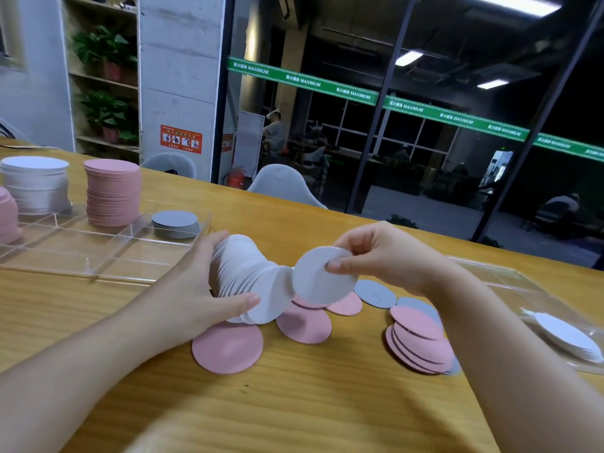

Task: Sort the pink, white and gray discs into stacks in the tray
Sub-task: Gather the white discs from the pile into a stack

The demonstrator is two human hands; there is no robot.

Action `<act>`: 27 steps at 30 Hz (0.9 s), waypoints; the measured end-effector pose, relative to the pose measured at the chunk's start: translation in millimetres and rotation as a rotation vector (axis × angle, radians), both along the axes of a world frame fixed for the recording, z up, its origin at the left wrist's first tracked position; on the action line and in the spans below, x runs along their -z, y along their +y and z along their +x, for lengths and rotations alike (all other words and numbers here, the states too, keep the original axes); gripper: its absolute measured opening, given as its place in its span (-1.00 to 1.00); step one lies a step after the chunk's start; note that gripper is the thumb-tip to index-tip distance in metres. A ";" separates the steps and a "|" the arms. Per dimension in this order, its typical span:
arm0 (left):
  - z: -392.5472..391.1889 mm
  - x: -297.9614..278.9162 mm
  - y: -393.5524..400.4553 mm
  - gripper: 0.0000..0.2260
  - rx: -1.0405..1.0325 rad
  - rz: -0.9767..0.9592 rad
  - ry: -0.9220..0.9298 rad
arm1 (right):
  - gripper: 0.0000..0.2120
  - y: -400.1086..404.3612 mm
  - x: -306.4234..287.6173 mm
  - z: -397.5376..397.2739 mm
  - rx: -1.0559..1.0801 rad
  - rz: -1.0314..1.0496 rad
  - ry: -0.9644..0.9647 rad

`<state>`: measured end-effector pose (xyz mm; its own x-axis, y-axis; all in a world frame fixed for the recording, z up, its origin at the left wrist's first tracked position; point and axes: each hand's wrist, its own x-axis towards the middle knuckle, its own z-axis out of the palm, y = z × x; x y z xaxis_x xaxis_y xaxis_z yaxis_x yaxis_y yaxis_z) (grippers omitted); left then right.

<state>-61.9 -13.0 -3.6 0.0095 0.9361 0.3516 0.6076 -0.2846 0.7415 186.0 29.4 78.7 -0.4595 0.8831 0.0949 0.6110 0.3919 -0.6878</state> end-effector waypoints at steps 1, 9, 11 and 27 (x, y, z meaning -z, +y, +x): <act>-0.3 0.1 -0.3 -0.13 -0.001 -0.002 0.001 | -0.97 -1.7 1.0 -6.0 -0.005 0.008 -0.037; 0.6 -2.0 -0.2 -0.07 0.016 -0.036 -0.011 | -0.85 -8.7 21.5 -42.1 0.003 0.151 -0.137; 0.2 -1.3 0.1 -0.09 0.013 -0.031 -0.012 | -0.82 -5.8 22.4 -40.7 0.036 0.117 -0.021; 0.0 1.2 1.0 -0.13 0.012 -0.009 -0.008 | -0.69 47.3 81.0 -26.5 0.484 0.150 -0.188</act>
<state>-61.9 -12.0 -4.8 0.0180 0.9389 0.3436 0.5979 -0.2856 0.7490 159.6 76.7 -2.3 -0.0249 0.9812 0.1913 0.8531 0.1206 -0.5076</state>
